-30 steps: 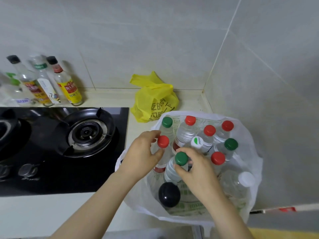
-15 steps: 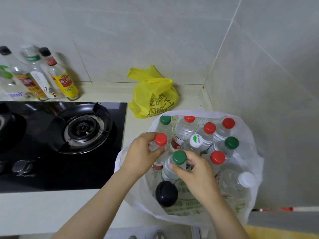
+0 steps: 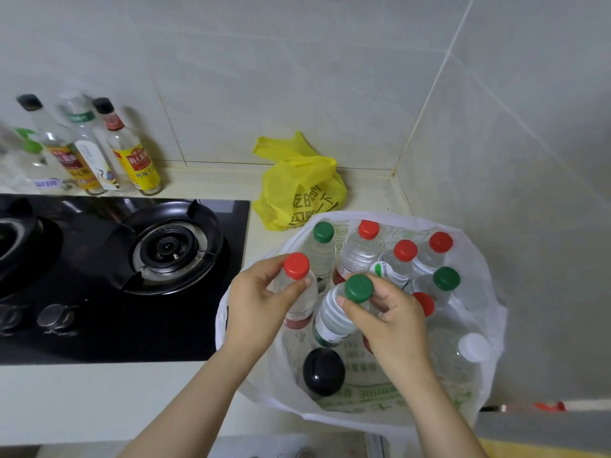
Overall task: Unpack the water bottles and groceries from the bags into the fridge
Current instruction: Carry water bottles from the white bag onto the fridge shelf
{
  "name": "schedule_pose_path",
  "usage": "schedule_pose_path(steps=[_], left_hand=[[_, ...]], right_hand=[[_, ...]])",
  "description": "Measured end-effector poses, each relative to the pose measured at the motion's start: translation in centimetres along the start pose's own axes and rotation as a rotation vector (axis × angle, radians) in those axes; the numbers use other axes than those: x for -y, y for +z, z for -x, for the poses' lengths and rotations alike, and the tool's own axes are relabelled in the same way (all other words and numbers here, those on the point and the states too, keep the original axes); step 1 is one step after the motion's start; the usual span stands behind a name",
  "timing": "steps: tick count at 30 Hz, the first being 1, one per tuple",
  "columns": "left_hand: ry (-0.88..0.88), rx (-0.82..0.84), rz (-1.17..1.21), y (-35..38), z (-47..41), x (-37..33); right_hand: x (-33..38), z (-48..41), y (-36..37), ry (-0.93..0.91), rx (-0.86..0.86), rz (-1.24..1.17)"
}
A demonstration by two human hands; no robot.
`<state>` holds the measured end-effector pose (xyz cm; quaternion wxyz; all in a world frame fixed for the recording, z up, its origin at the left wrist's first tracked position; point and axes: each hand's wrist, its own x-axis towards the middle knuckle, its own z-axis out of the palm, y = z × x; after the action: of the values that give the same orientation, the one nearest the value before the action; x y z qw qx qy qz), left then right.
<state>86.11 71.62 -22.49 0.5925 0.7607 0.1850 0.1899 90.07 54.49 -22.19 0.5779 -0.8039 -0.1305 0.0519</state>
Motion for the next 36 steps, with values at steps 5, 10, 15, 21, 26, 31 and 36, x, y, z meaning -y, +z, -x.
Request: schedule_pose_path(steps=[5,10,15,21,26,31,36], left_hand=[[0.041,-0.095,0.134,-1.6,0.2,-3.0],[0.105,-0.139,0.203,-3.2,0.4,-6.3],[0.182,-0.154,0.259,-4.9,0.9,-9.9],[0.271,-0.177,0.343,-7.2,1.3,-14.2],[0.374,-0.22,0.316,-9.7,1.9,-18.0],[0.479,-0.259,0.302,-12.5,2.3,-21.9],[0.585,-0.309,0.299,-15.7,2.7,-25.9]], right_hand=[[2.7,-0.3,-0.5,-0.062,-0.038,-0.103],[6.6,-0.6,-1.3,-0.164,-0.089,-0.159],[10.9,-0.7,-1.6,-0.294,-0.101,-0.233],[15.3,-0.6,-1.4,-0.42,-0.086,-0.332],[19.9,-0.4,-0.9,-0.536,-0.072,-0.371],[24.8,-0.8,-0.3,-0.651,-0.065,-0.389],[29.7,-0.8,0.5,-0.782,-0.038,-0.394]])
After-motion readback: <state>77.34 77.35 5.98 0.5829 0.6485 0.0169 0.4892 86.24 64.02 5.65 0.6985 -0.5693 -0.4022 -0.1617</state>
